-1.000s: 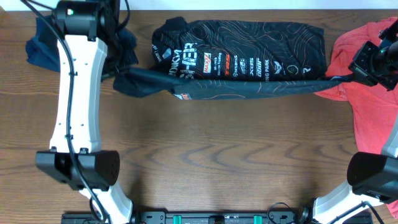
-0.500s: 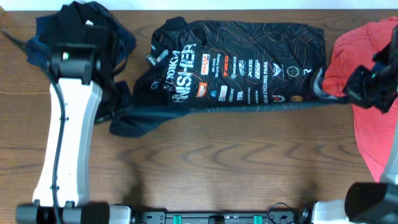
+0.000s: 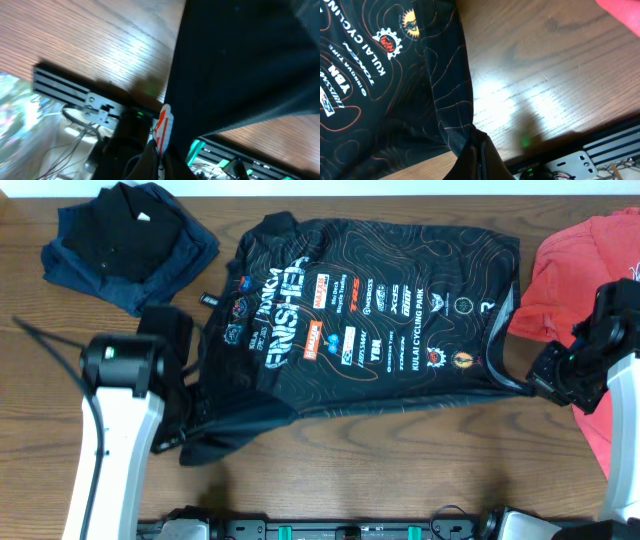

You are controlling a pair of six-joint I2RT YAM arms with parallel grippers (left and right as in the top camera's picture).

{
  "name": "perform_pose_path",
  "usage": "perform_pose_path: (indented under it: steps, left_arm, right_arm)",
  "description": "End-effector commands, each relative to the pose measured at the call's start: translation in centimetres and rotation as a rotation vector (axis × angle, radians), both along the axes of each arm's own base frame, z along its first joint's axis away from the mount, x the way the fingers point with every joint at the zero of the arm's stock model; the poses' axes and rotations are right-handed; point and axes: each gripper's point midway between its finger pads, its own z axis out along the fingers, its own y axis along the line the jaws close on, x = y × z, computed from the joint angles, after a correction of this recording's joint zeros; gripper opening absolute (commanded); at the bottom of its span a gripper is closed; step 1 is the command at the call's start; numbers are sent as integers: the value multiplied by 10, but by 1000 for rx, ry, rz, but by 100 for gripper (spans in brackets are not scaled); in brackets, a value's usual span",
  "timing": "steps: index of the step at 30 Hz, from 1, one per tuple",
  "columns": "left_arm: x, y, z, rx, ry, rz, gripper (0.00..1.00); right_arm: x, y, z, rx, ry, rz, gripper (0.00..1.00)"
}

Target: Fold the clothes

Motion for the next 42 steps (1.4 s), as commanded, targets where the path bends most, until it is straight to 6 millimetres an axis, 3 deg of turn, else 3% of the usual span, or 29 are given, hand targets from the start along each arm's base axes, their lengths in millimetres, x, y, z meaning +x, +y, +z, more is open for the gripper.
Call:
perform_pose_path:
  steps: [1, 7, 14, 20, 32, 39, 42]
  left_arm:
    - [-31, -7, 7, -56, 15, 16, 6]
    - [-45, -11, 23, -93, -137, 61, 6]
    - [-53, -20, 30, -157, -205, 57, 6]
    - [-45, -8, 27, -82, -204, 59, 6]
    - [76, -14, 18, -87, -413, 45, 6]
    - [124, -9, -11, -38, -387, 51, 6]
    - [137, -2, -24, 10, -372, 56, 6]
  right_arm:
    - [-6, -3, 11, -39, -45, -59, 1]
    - [-25, 0, 39, -78, -147, -65, 1]
    - [-55, 4, 54, -116, -170, -71, 1]
    - [-53, 3, 58, -125, -208, -76, 2]
    - [-11, -7, 37, -115, -278, -147, 2]
    - [19, -11, 16, -84, -296, -169, 3]
    - [26, -13, -2, -76, -272, -181, 3]
